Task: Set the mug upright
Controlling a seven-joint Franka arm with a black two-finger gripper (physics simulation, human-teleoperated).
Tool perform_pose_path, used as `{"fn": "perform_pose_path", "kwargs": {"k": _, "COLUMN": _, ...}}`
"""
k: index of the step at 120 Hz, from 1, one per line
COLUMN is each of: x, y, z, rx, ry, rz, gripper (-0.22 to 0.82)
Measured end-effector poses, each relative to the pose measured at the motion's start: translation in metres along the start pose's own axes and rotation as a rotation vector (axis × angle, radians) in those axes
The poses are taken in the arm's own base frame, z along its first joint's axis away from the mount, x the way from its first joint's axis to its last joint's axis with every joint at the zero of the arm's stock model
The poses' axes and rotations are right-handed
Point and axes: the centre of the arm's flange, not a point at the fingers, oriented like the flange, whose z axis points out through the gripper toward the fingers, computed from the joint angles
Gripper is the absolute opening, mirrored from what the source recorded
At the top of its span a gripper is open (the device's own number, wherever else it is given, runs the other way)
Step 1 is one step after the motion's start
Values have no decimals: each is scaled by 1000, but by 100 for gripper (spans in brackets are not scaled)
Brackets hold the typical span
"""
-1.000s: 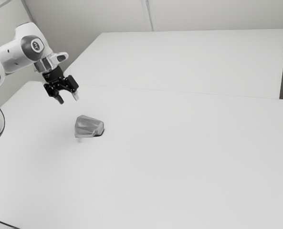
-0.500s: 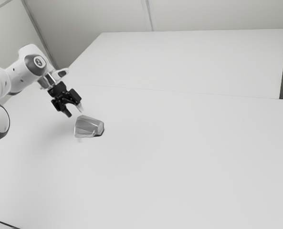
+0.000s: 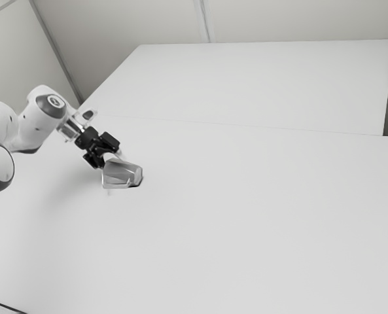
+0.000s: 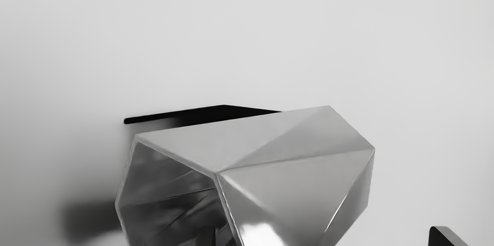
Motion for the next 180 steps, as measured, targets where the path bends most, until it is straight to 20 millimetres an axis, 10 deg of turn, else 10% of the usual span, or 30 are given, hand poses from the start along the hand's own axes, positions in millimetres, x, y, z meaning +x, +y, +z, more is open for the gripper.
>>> {"fn": "perform_pose_path", "kwargs": {"k": 19, "x": 2, "y": 3, "z": 5, "rx": -58, "ry": 28, "rz": -1, "gripper": 55}}
{"fn": "perform_pose_path", "kwargs": {"k": 53, "x": 5, "y": 13, "z": 6, "rx": -78, "ry": 47, "rz": 24, "gripper": 1}}
{"fn": "perform_pose_path", "kwargs": {"k": 84, "x": 6, "y": 42, "z": -6, "rx": -49, "ry": 68, "rz": 79, "gripper": -13}}
{"fn": "perform_pose_path", "kwargs": {"k": 121, "x": -29, "y": 168, "z": -41, "rx": 126, "ry": 50, "rz": 232, "gripper": -17}}
{"fn": "perform_pose_path", "kwargs": {"k": 180, "x": -116, "y": 324, "z": 30, "rx": 541, "ry": -117, "rz": 352, "gripper": -17}}
